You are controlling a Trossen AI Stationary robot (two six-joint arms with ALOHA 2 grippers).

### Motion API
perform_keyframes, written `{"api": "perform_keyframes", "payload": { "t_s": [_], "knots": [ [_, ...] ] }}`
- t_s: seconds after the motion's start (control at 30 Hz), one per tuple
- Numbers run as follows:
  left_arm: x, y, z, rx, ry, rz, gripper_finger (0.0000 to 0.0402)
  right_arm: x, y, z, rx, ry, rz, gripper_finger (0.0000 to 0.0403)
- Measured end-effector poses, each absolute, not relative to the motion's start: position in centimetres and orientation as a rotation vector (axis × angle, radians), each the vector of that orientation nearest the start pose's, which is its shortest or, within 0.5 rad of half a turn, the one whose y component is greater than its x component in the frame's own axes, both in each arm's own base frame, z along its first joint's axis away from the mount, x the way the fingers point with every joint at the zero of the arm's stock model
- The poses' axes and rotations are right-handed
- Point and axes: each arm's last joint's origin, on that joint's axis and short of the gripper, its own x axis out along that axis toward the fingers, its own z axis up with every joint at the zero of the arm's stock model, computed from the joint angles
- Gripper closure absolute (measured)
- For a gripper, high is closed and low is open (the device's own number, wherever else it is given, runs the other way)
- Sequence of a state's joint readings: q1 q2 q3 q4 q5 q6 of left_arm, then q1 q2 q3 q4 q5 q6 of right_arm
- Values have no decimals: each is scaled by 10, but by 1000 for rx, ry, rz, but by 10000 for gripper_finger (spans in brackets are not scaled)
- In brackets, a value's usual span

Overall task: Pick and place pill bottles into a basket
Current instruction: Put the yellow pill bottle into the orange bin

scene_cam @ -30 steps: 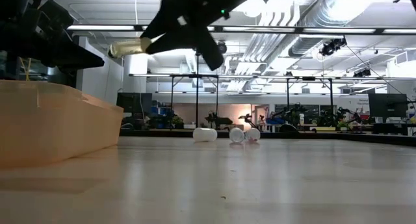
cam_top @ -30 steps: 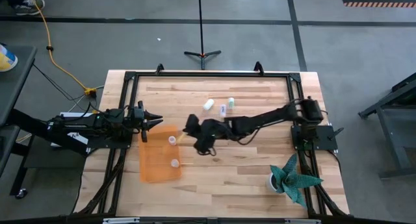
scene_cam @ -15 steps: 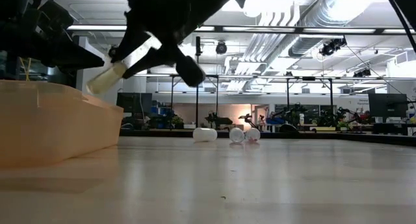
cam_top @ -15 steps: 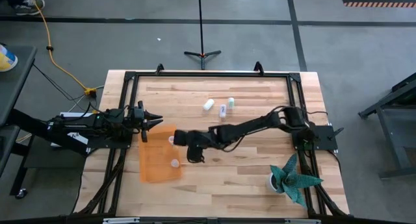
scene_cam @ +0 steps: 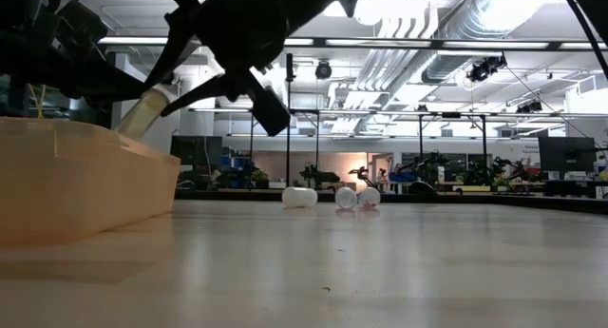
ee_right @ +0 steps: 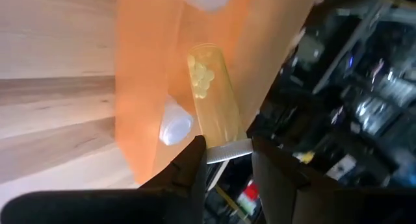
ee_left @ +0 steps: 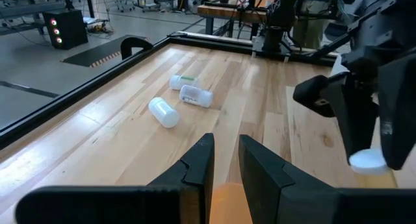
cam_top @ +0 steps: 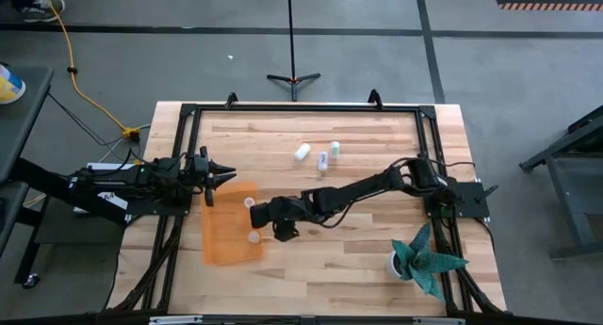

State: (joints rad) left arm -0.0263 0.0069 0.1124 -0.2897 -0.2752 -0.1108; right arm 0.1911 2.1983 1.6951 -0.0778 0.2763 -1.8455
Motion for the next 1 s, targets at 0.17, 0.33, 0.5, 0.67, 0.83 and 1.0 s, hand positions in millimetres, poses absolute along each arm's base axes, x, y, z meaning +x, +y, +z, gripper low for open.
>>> {"api": "perform_keyframes", "payload": {
  "t_s": [0.17,0.33,0.5,0.67,0.83,1.0],
  "knots": [
    [87,6,173,-82,168,258,294,493,79,200,-1978,479,465,306],
    [87,6,173,-85,168,258,294,493,77,199,-2000,488,482,306],
    [87,6,173,-84,169,258,294,493,77,200,-2046,487,487,306],
    [87,6,173,-84,169,258,294,493,75,200,-2061,466,507,308],
    [87,6,173,-83,169,258,294,493,75,200,-2058,458,512,306],
    [87,6,173,-82,169,258,294,493,75,200,-2058,458,513,304]
  ]
}}
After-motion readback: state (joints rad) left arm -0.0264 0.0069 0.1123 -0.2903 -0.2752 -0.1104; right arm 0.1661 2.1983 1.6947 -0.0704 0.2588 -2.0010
